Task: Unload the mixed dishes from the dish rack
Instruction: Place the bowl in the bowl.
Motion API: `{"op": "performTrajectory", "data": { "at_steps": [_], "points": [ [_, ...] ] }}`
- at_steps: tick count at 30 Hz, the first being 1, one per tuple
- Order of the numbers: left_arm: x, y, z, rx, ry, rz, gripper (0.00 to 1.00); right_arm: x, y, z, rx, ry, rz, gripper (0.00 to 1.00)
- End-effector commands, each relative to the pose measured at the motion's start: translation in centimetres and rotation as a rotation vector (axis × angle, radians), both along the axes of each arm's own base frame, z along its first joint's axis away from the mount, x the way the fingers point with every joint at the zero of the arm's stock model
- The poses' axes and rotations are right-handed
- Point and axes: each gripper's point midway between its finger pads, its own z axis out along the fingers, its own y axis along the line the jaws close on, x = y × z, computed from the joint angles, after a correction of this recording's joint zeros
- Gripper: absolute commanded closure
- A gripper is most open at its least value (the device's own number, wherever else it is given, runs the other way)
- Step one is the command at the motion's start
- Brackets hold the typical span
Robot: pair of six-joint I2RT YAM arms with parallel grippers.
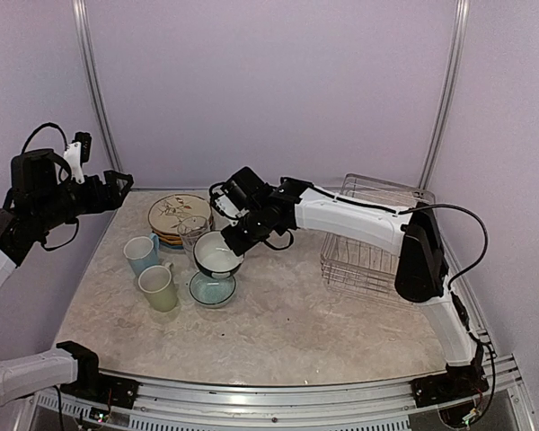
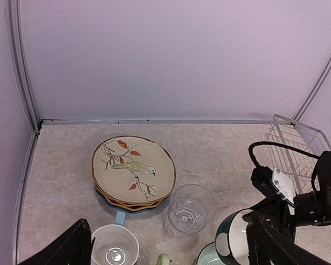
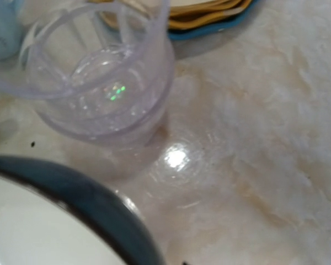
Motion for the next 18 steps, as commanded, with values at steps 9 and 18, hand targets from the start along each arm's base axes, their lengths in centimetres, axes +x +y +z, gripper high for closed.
{"op": "performTrajectory", "data": {
  "at_steps": [9,18],
  "points": [
    [0.2,0.0,-0.4,-0.005,0.01,0.002,0.08,-1.0,2.2,-1.3,0.007,0.03,0.039,1.0],
    [0.3,0.0,-0.5,-0.007,0.013,-0.001,0.08,-1.9,3.4,-2.8,-0.001,0.048,0.068,1.0]
  ]
}}
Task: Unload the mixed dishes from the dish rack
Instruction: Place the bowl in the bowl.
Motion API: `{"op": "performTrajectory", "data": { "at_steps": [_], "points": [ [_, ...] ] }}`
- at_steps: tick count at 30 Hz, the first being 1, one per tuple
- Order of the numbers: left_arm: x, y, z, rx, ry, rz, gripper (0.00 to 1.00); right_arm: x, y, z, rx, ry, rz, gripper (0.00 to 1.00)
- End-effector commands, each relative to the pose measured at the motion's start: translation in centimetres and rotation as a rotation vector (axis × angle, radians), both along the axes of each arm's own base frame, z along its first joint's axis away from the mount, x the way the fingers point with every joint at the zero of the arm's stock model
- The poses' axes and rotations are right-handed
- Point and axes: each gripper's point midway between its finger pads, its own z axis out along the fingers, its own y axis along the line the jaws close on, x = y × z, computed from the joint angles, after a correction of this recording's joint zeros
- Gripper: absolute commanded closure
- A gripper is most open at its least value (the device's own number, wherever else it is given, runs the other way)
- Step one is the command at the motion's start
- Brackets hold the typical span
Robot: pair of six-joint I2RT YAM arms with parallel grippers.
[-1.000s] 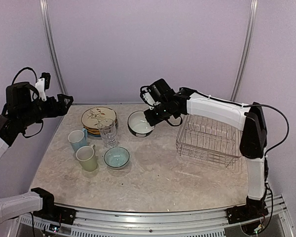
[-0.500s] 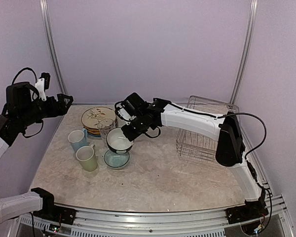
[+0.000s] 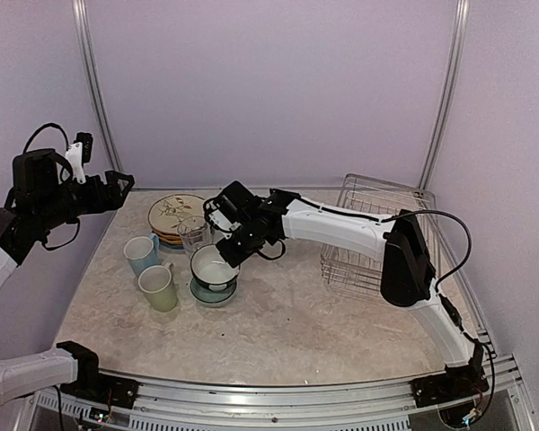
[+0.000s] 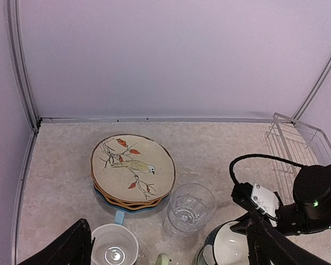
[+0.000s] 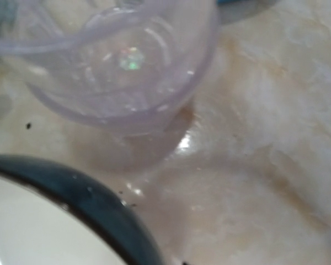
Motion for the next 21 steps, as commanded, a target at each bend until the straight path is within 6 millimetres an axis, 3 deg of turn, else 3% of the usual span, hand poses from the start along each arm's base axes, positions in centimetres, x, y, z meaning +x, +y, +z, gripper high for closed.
{"op": "performTrajectory", "data": {
  "at_steps": [1,11,16,21],
  "points": [
    [0.1,0.1,-0.2,-0.005,0.004,0.001,0.08,-0.8,1.8,0.8,0.041,-0.003,0.026,1.0],
    [0.3,0.0,-0.5,-0.007,0.015,0.004,0.08,-2.1,2.0,-0.3,0.005,0.01,0.04,0.99],
    [0.2,0.1,-0.4,-0.008,0.009,0.008,0.08,-2.1,2.0,0.0,0.006,0.002,0.029,0.84],
    [0.2,0.1,-0.4,-0.009,0.008,0.005,0.08,-1.6,1.6,2.3,0.037,-0.035,-0.006,0.64]
  ]
}}
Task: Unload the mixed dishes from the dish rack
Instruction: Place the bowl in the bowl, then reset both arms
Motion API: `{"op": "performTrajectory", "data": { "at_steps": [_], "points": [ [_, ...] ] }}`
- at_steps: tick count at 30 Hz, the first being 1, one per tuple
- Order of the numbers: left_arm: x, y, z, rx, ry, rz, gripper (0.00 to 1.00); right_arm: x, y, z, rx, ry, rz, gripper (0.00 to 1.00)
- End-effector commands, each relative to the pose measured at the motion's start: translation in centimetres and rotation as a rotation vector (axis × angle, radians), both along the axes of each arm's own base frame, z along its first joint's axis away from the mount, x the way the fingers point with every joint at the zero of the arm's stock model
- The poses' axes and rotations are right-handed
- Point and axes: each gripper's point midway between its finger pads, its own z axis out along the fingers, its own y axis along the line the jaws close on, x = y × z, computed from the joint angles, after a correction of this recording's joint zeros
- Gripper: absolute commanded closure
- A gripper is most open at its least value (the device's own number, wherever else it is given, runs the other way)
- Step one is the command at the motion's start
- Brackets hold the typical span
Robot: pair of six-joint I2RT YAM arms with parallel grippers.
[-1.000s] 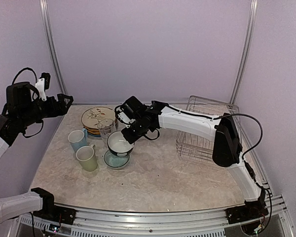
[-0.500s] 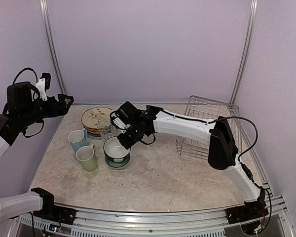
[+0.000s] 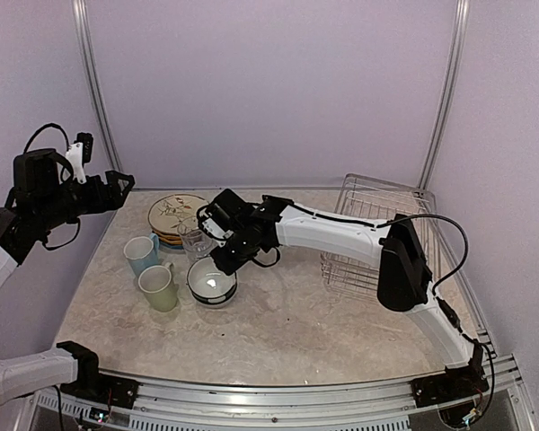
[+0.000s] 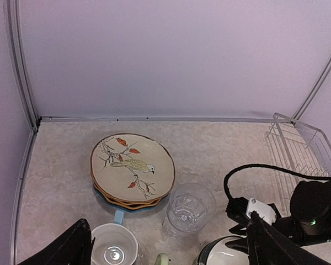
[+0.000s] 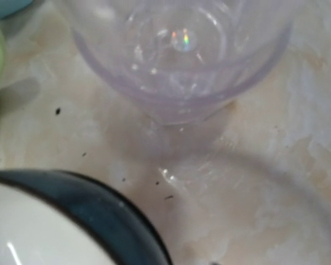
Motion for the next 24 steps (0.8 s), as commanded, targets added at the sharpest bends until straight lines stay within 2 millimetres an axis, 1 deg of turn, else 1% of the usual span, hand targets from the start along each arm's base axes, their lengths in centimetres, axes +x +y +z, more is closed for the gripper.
{"op": "performTrajectory", "data": {
  "at_steps": [1,2,4,7,9,10,11,14,16,20,24],
  "points": [
    [0.2,0.1,-0.3,-0.005,0.005,0.006,0.08,0.6,0.2,4.1,0.061,-0.068,-0.041,0.58],
    [0.2,0.2,-0.3,-0.005,0.005,0.007,0.08,0.9,-0.2,4.8,0.063,-0.086,-0.061,0.53],
    [0.1,0.2,-0.1,-0.008,0.001,0.007,0.08,1.5,-1.4,7.6,0.073,-0.142,-0.106,0.39],
    [-0.2,0.3,0.8,-0.024,-0.023,0.014,0.07,2.4,-4.2,11.2,0.066,-0.232,-0.179,0.23],
    [-0.5,0.3,1.9,-0.039,-0.044,0.015,0.06,2.9,-6.4,13.7,0.065,-0.299,-0.223,0.16],
    [-0.7,0.5,2.7,-0.049,-0.059,0.019,0.05,3.3,-7.6,14.7,0.06,-0.333,-0.253,0.13],
    [-0.9,0.5,3.4,-0.054,-0.072,0.02,0.03,3.5,-9.0,16.3,0.066,-0.368,-0.285,0.1],
    [-1.6,0.7,5.7,-0.073,-0.119,0.024,0.01,4.1,-13.2,20.0,0.071,-0.458,-0.372,0.01],
    [-2.1,0.9,7.1,-0.084,-0.148,0.026,0.01,4.2,-16.2,22.6,0.066,-0.533,-0.442,0.0],
    [-3.2,1.2,10.0,-0.116,-0.209,0.031,0.01,3.7,-21.9,27.6,0.015,-0.718,-0.559,0.0],
    [-4.7,1.6,12.7,-0.145,-0.276,0.032,0.01,2.3,-26.8,32.5,0.029,-0.84,-0.686,0.0]
  ]
}}
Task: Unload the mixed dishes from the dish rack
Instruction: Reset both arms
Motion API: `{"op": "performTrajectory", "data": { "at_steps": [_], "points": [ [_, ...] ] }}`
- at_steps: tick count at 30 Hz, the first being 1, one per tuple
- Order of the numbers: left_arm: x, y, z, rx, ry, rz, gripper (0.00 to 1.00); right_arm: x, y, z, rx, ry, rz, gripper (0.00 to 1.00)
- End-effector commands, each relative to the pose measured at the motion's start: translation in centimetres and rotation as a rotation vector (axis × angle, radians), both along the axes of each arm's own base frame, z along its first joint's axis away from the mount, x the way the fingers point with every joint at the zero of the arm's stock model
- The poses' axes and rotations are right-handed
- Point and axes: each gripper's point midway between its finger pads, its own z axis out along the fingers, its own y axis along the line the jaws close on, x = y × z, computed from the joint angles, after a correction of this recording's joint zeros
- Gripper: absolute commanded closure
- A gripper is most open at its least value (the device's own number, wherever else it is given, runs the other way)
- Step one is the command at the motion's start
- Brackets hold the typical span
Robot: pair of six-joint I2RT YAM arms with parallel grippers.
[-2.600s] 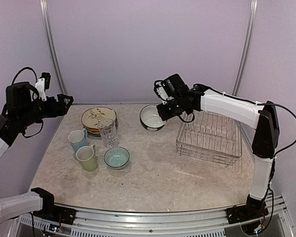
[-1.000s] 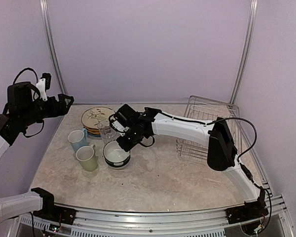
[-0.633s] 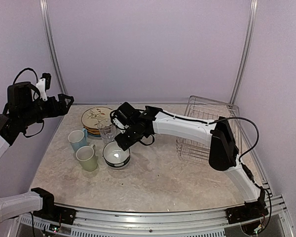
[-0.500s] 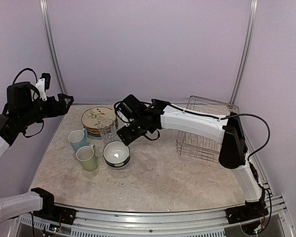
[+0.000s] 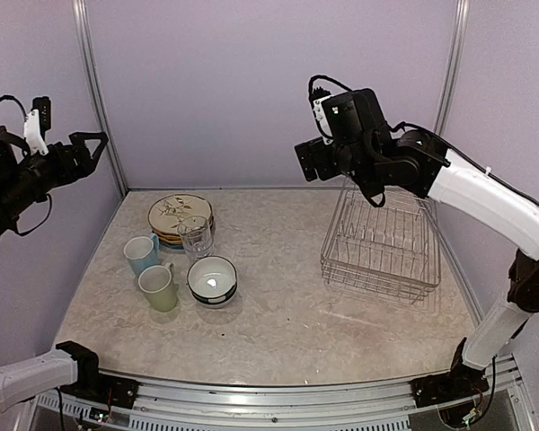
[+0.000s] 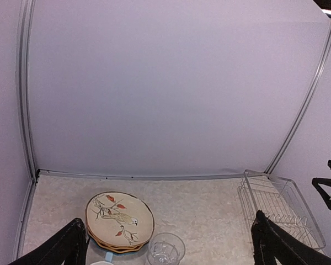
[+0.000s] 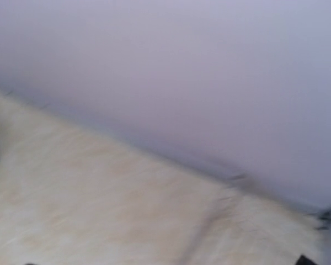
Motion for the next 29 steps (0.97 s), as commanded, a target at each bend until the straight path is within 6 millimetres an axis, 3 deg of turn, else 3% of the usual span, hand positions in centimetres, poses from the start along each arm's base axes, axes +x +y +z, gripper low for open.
{"op": "performTrajectory", "data": {
  "at_steps": [1,6,11,17,24,29],
  "points": [
    [-1.9,0.9,3.3,-0.04,-0.074,0.02,0.01,-0.9,-5.9,4.8,-0.055,-0.166,-0.196,0.0],
    [-4.1,1.4,6.6,-0.053,-0.156,0.02,0.01,-4.3,-11.9,11.0,0.066,-0.306,-0.258,0.0],
    [-5.9,2.1,8.5,-0.064,-0.218,0.032,0.01,-8.5,-16.1,14.8,0.27,-0.437,-0.151,0.0],
    [-7.2,2.7,9.2,-0.086,-0.249,0.046,0.01,-11.2,-18.7,15.6,0.38,-0.506,-0.085,0.0],
    [-8.1,2.9,9.4,-0.095,-0.265,0.049,0.01,-11.3,-19.0,14.8,0.368,-0.484,-0.097,0.0],
    [-8.2,3.4,9.3,-0.108,-0.261,0.071,0.01,-10.9,-19.6,13.2,0.394,-0.457,-0.158,0.0]
  ]
}}
